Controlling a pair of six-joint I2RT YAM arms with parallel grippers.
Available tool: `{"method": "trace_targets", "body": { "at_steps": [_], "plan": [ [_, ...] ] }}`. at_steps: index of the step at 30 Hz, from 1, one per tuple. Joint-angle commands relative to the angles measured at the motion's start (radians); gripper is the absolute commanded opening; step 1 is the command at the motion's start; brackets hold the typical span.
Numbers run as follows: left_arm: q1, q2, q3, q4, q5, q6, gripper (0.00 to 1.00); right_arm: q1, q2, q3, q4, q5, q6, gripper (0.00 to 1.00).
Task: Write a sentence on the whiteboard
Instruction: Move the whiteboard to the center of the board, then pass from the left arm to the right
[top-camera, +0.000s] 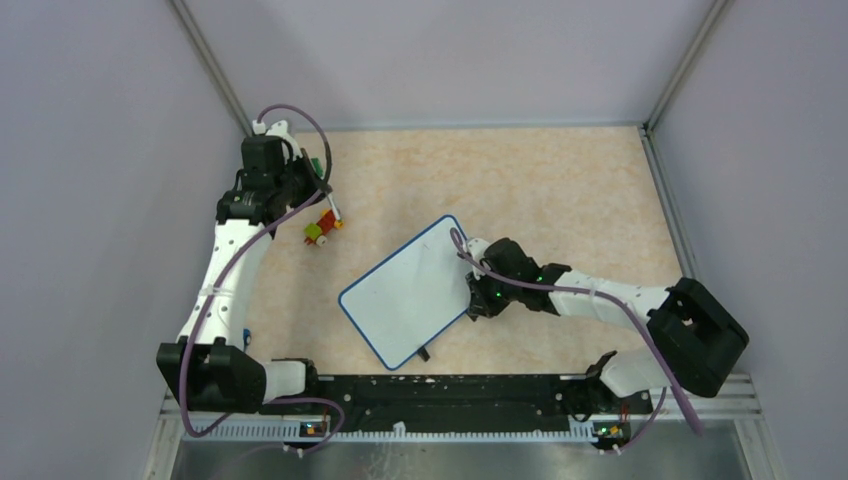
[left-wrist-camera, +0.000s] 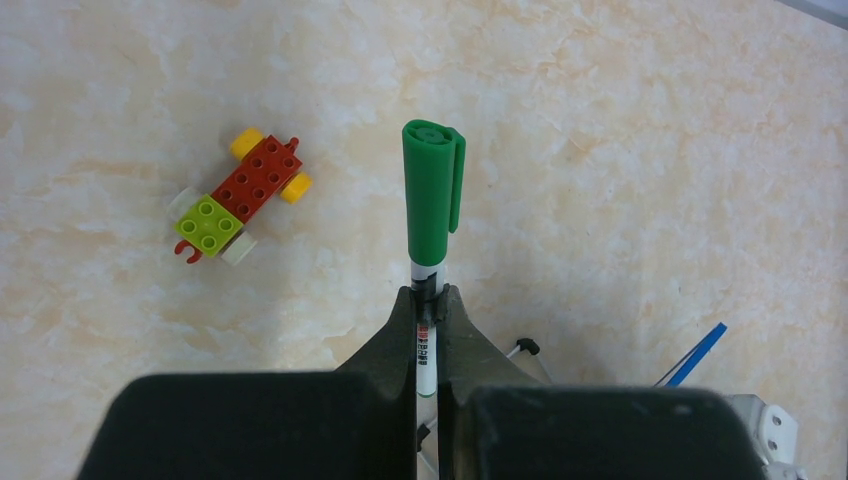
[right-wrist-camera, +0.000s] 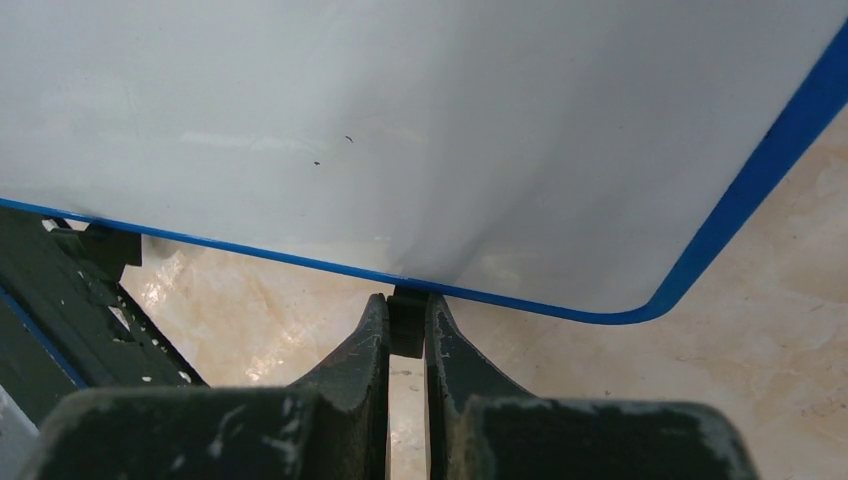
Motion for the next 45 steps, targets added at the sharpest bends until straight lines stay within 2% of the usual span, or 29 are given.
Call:
{"method": "trace_targets", "body": {
  "at_steps": [1,3,6,8,16,18,23,28,31,35,39,45],
  "plan": [
    [0.004,-0.033,0.004,0.042,0.03,0.018,0.0,0.018,-0.026,-0.013,-0.05,-0.03,-0.006,0.0],
    [0.005,-0.033,0.002,0.045,0.04,0.018,0.0,0.018,-0.03,0.0,-0.069,-0.013,-0.013,0.0],
    [0.004,-0.033,-0.002,0.048,0.05,0.016,0.0,0.018,-0.053,0.014,-0.099,-0.027,-0.033,0.35],
    [0.005,-0.033,0.001,0.051,0.057,0.016,0.0,0.018,-0.08,0.017,-0.113,-0.049,-0.044,0.48],
    [0.005,-0.006,0.052,0.083,0.144,0.013,0.0,0.018,-0.196,0.103,-0.254,-0.13,-0.128,0.68],
    [0.003,0.013,0.09,0.094,0.185,0.009,0.0,0.002,-0.218,0.147,-0.307,-0.162,-0.18,0.69],
    [-0.017,0.052,0.171,0.162,0.282,0.006,0.0,-0.142,-0.238,0.274,-0.421,-0.395,-0.346,0.69],
    [-0.087,0.076,0.185,0.3,0.381,-0.086,0.0,-0.226,-0.223,0.46,-0.431,-0.431,-0.368,0.71],
    [-0.186,0.104,0.198,0.374,0.383,-0.116,0.0,-0.252,-0.175,0.596,-0.408,-0.468,-0.335,0.71],
    [-0.241,0.163,0.226,0.461,0.457,-0.211,0.0,-0.258,-0.089,0.763,-0.363,-0.501,-0.245,0.7],
    [-0.304,0.201,0.242,0.557,0.531,-0.267,0.0,-0.258,-0.037,0.811,-0.251,-0.511,-0.088,0.69],
    [-0.346,0.211,0.222,0.653,0.615,-0.326,0.0,-0.259,0.02,0.845,-0.175,-0.501,0.024,0.62]
  ]
}}
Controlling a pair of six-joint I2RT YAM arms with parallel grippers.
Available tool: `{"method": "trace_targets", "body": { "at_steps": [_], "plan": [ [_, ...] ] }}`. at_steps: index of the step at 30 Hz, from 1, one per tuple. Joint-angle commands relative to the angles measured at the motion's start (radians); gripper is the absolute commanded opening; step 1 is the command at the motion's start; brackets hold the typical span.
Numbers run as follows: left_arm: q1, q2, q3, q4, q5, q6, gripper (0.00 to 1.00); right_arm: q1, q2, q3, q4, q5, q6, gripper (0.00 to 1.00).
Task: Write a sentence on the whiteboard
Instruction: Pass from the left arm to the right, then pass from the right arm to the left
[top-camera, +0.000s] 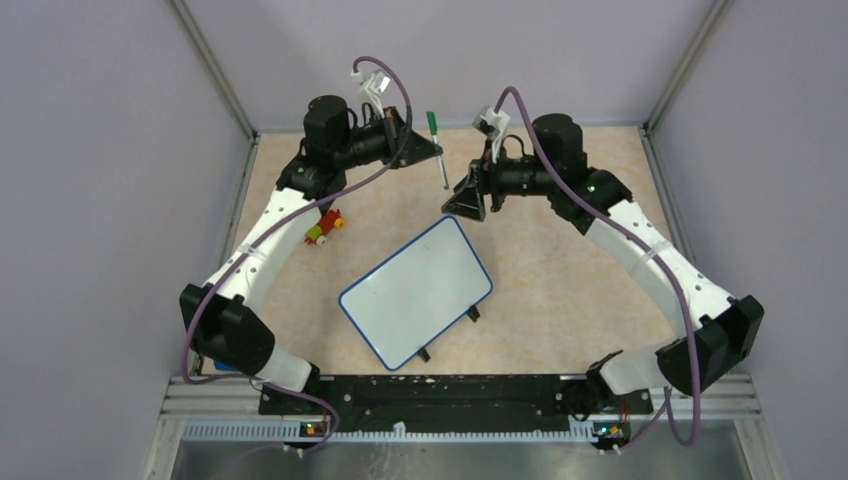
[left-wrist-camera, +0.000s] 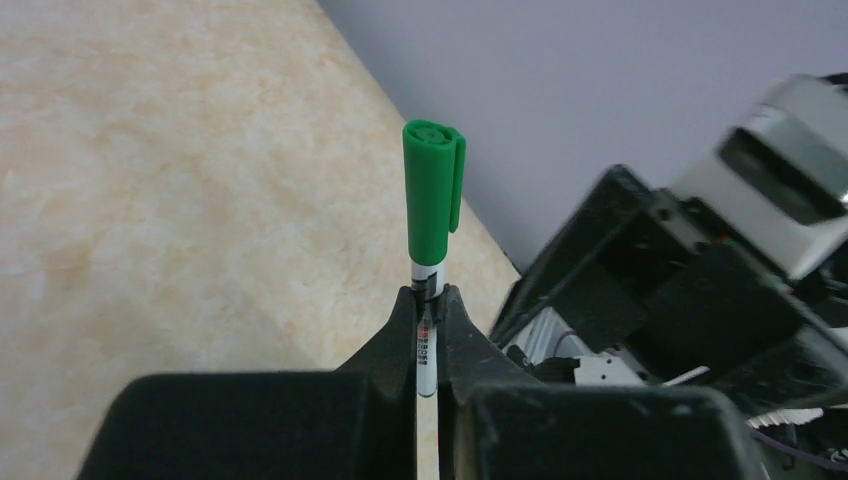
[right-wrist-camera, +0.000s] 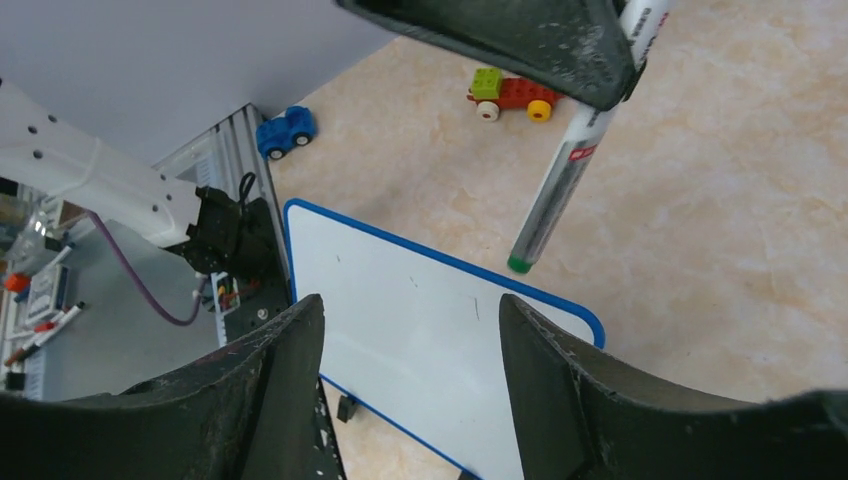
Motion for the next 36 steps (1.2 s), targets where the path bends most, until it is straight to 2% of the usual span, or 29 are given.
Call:
{"method": "trace_targets", "body": {
  "at_steps": [1,5,12,13,17,18,19,20,21,22,23,25,26,27,30,32,34,36],
  "plan": [
    [-0.022,-0.015,0.014,0.189,0.109,-0.094,0.0,-0.008,0.033,0.065,0.095,-0.003,0.121,0.61],
    [-0.028,-0.023,-0.02,0.246,0.144,-0.152,0.0,-0.008,0.063,0.102,0.113,0.011,0.15,0.57],
    [-0.039,-0.038,-0.062,0.283,0.167,-0.192,0.0,-0.006,0.087,0.125,0.137,0.02,0.183,0.41],
    [-0.04,-0.039,-0.066,0.286,0.168,-0.196,0.0,-0.007,0.088,0.126,0.138,0.021,0.181,0.36],
    [-0.04,-0.047,-0.08,0.299,0.176,-0.211,0.0,-0.007,0.089,0.126,0.133,0.026,0.175,0.06],
    [-0.04,-0.05,-0.081,0.294,0.176,-0.204,0.0,-0.008,0.087,0.125,0.128,0.031,0.168,0.0],
    [-0.039,-0.053,-0.078,0.28,0.175,-0.185,0.0,-0.008,0.081,0.123,0.118,0.036,0.157,0.0],
    [-0.035,-0.058,-0.072,0.259,0.177,-0.155,0.08,-0.008,0.075,0.118,0.11,0.038,0.142,0.0],
    [-0.027,-0.064,-0.062,0.231,0.18,-0.116,0.27,-0.008,0.068,0.111,0.097,0.037,0.121,0.0],
    [-0.014,-0.069,-0.046,0.196,0.19,-0.061,0.35,-0.009,0.055,0.1,0.088,0.035,0.107,0.0],
    [0.002,-0.074,-0.03,0.131,0.205,0.007,0.51,-0.014,0.039,0.084,0.082,0.029,0.093,0.0],
    [0.036,-0.087,0.012,0.013,0.247,0.174,0.74,-0.024,0.008,0.045,0.063,0.009,0.056,0.0],
    [0.052,-0.099,0.032,-0.056,0.253,0.258,0.93,-0.027,-0.006,0.023,0.048,-0.003,0.034,0.0],
    [0.07,-0.108,0.052,-0.113,0.258,0.346,0.98,-0.03,-0.02,0.004,0.02,-0.014,0.004,0.0],
    [0.133,-0.11,0.133,-0.316,0.351,0.605,0.99,-0.032,-0.047,-0.032,-0.099,-0.098,-0.157,0.0],
    [0.159,-0.083,0.218,-0.483,0.366,0.767,0.99,-0.032,-0.051,-0.033,-0.209,-0.149,-0.255,0.0],
    [0.161,-0.055,0.3,-0.627,0.405,0.89,0.99,-0.031,-0.047,-0.024,-0.33,-0.191,-0.356,0.0],
    [0.158,-0.036,0.336,-0.702,0.467,0.942,0.99,-0.031,-0.041,-0.01,-0.425,-0.21,-0.426,0.0]
  ]
}}
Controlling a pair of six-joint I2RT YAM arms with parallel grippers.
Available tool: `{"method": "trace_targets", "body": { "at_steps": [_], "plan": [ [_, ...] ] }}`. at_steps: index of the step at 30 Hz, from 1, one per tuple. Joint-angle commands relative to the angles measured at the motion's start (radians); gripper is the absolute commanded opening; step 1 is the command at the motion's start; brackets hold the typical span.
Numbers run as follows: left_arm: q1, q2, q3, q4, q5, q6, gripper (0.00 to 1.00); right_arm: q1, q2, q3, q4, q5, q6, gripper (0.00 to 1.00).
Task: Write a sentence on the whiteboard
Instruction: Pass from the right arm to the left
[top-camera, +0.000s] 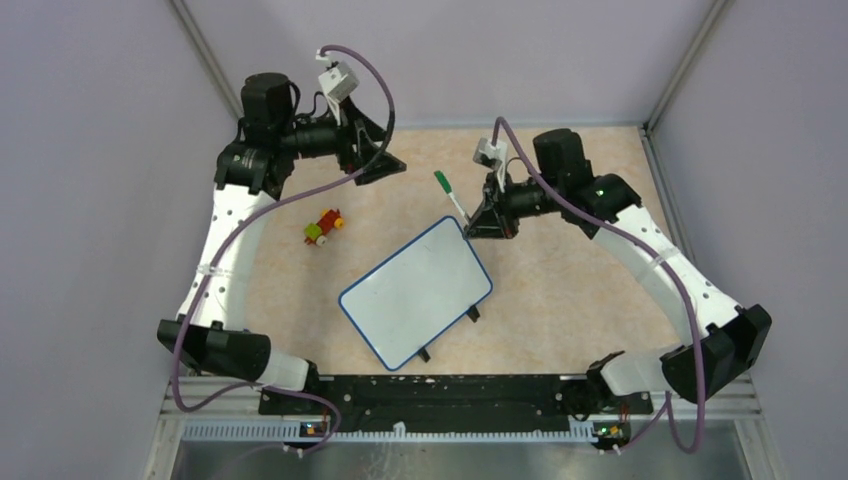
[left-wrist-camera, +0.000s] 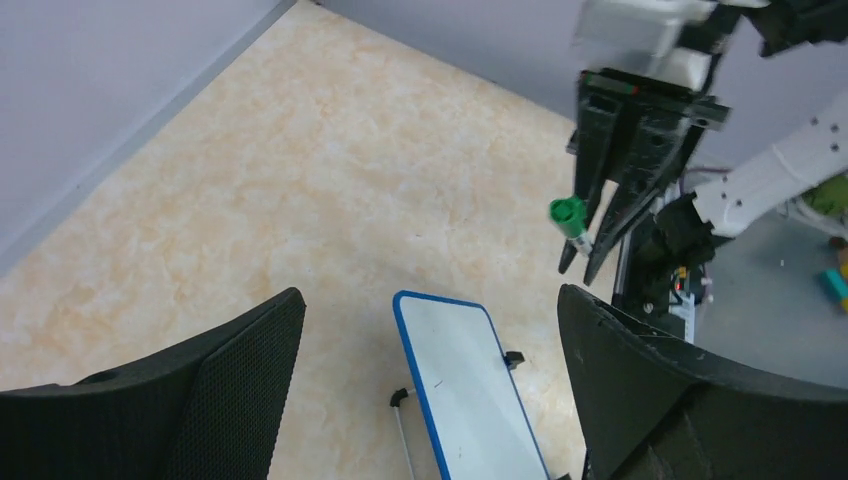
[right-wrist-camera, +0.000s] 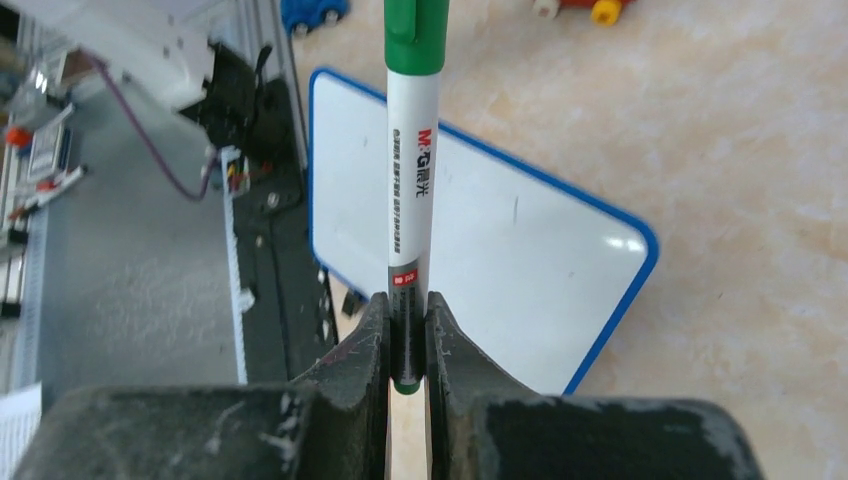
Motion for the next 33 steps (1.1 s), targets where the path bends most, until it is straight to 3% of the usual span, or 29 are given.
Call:
{"method": "trace_targets", "body": {
  "at_steps": [1,4,10,18,33],
  "plan": [
    [-0.013,0.02,0.123,-0.315,0.19,0.325,0.99,-0.005,-0.014,0.026,-0.275,-0.111,-0.262,0.0],
    [-0.081,0.037,0.117,-0.376,0.251,0.347,0.97,-0.003,-0.004,0.044,-0.37,-0.142,-0.332,0.0],
    [-0.252,0.002,0.022,-0.384,0.166,0.393,0.9,0.077,0.001,0.051,-0.462,-0.097,-0.408,0.0],
    [-0.308,-0.047,-0.105,-0.374,0.18,0.432,0.75,0.129,-0.008,0.043,-0.451,-0.057,-0.408,0.0],
    [-0.361,-0.042,-0.141,-0.367,0.192,0.407,0.44,0.136,-0.003,0.052,-0.487,-0.034,-0.432,0.0]
  ]
}}
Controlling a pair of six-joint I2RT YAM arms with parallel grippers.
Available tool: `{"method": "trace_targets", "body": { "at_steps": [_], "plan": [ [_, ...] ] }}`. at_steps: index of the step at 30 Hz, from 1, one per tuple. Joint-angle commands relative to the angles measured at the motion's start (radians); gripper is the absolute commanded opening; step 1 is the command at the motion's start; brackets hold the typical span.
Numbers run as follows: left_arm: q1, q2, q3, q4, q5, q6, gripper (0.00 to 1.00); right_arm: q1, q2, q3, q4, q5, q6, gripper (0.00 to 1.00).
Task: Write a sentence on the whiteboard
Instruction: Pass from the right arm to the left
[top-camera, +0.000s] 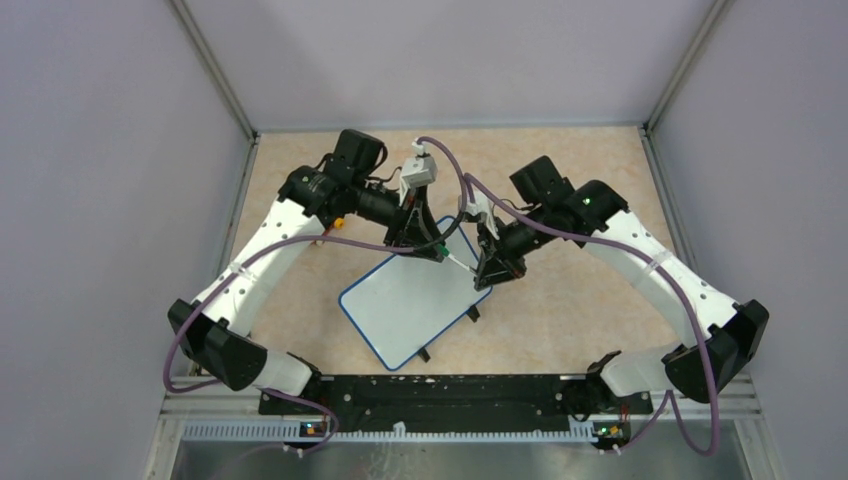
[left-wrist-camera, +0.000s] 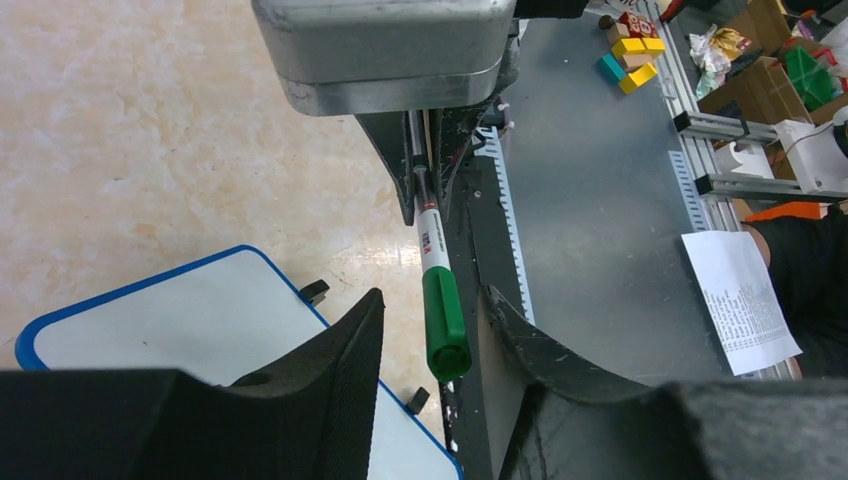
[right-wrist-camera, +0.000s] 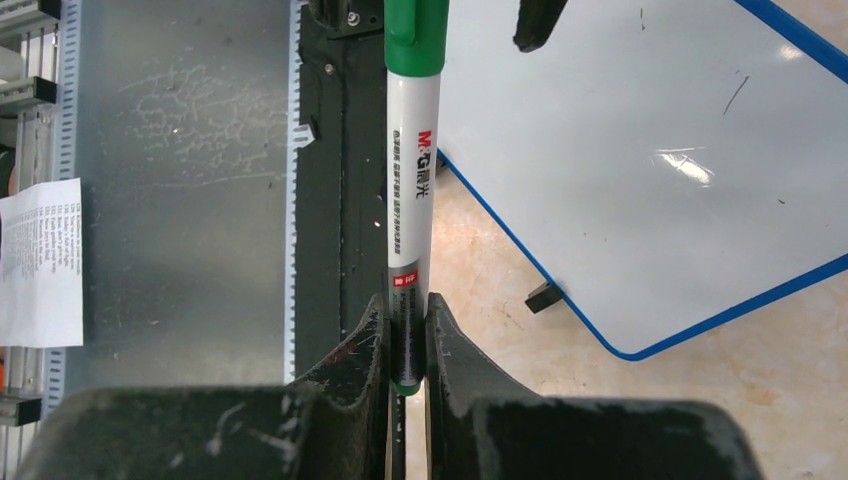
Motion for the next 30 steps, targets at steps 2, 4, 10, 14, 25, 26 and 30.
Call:
{"method": "trace_targets", "body": {
  "at_steps": [2,4,10,14,25,26,30],
  "plan": [
    [-0.031,-0.027,0.002,0.031,0.024,-0.002,0.43,0.009,-0.006,0.047,-0.01,-0.009,-0.028,0.0],
    [-0.042,-0.028,-0.003,0.031,0.021,-0.003,0.39,0.009,-0.008,0.047,-0.011,-0.008,-0.029,0.0],
    [-0.049,-0.042,-0.023,0.08,0.024,-0.049,0.05,0.009,-0.009,0.053,-0.016,-0.012,-0.034,0.0],
    [-0.037,-0.062,-0.065,0.138,0.027,-0.111,0.0,-0.022,-0.028,0.057,0.056,0.005,0.058,0.23],
    [0.154,-0.178,-0.267,0.811,0.118,-0.672,0.0,-0.201,-0.195,-0.027,0.548,0.068,0.557,0.72],
    [0.167,-0.184,-0.301,0.933,0.122,-0.76,0.0,-0.207,-0.187,-0.021,0.574,0.043,0.596,0.73],
    [0.198,-0.181,-0.357,1.228,0.136,-1.013,0.0,-0.214,-0.164,0.016,0.677,0.013,0.708,0.78]
  ]
}}
